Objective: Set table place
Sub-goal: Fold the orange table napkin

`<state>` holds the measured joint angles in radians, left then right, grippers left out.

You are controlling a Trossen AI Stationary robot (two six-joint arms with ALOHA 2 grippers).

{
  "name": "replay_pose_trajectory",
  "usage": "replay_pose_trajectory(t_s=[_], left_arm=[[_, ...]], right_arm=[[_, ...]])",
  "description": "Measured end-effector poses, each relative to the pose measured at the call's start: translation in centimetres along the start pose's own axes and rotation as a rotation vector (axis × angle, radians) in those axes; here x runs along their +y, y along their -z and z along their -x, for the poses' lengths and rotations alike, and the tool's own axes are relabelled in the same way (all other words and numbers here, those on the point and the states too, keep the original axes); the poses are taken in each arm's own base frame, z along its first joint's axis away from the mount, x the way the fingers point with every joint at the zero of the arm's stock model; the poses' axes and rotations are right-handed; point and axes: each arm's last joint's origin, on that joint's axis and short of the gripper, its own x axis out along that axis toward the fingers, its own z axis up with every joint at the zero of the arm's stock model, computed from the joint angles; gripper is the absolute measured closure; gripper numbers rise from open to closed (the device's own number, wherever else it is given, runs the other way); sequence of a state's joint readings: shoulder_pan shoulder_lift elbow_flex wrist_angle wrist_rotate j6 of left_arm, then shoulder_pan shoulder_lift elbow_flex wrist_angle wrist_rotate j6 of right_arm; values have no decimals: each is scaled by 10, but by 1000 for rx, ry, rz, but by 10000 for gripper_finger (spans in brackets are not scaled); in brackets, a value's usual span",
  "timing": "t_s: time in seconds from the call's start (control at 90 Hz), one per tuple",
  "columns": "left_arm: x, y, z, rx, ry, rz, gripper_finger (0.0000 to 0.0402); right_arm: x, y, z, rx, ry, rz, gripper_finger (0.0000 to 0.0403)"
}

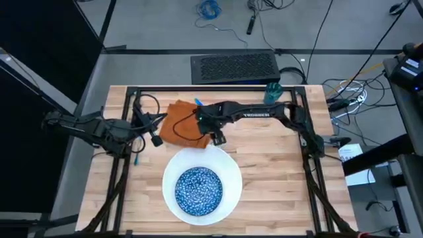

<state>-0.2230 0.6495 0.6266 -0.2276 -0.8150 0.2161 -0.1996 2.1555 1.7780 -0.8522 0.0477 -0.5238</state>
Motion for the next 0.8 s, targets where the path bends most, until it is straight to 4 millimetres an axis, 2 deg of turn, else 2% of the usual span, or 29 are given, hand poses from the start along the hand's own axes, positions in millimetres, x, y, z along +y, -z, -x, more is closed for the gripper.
replay_pose_trajectory(t_s=[0.156, 0.356, 0.5, 0.578, 0.8], left_arm=[[0, 1, 0, 11, 2, -12, 402], [0, 2, 0, 17, 4, -18, 402], [0, 2, 0, 17, 4, -19, 402], [0, 2, 0, 17, 4, -18, 402], [0, 2, 0, 16, 4, -10, 402]], right_arm=[[-1, 16, -19, 6, -10, 75, 184], [15, 28, -20, -105, 58, 218, 205], [27, 35, -16, -197, 266, 318, 214], [33, 42, -20, -224, 353, 360, 215], [55, 64, -39, -185, 312, 380, 216]])
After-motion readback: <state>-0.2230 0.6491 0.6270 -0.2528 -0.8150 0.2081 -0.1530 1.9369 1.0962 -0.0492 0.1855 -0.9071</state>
